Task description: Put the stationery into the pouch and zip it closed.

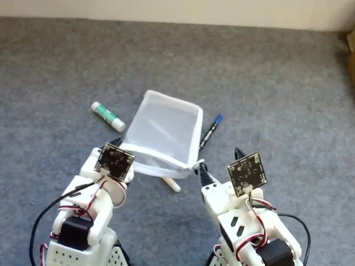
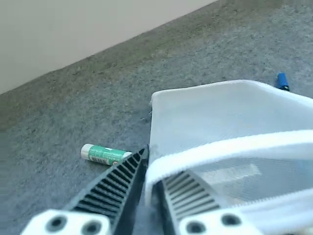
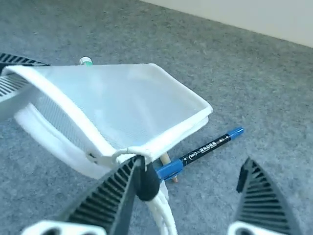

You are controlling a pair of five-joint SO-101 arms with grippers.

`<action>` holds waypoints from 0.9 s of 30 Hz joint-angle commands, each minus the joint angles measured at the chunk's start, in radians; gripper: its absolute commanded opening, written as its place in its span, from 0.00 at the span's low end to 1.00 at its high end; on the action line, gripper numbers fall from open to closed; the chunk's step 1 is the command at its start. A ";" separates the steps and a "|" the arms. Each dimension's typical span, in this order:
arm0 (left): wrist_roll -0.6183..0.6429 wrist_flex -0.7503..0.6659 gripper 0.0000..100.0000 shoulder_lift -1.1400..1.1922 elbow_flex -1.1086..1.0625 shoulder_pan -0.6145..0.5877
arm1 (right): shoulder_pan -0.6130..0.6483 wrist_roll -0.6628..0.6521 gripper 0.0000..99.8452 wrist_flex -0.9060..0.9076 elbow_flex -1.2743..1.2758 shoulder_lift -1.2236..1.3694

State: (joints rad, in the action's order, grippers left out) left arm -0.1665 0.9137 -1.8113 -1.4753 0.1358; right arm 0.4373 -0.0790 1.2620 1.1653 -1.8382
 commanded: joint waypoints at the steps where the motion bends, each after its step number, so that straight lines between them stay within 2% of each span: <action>1: 0.044 -0.002 0.01 -0.005 0.107 -0.108 | -0.013 0.006 0.28 0.002 -0.058 0.002; 5: 0.055 0.011 0.01 -0.005 0.157 -0.147 | -0.013 0.006 0.28 0.005 -0.056 0.004; 17: 0.072 0.170 0.01 0.007 0.355 -0.275 | -0.016 -0.035 0.28 -0.015 -0.015 0.062; 22: 0.098 0.209 0.01 0.173 0.470 -0.295 | -0.021 0.003 0.28 -0.030 -0.019 0.275; 27: 0.121 0.287 0.01 0.404 0.656 -0.295 | -0.099 0.031 0.28 -0.136 -0.019 0.440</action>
State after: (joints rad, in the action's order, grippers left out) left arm -0.0667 1.1546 -1.5766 -0.9966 -0.1465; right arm 0.3821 -0.0621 1.1914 1.1653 -1.4868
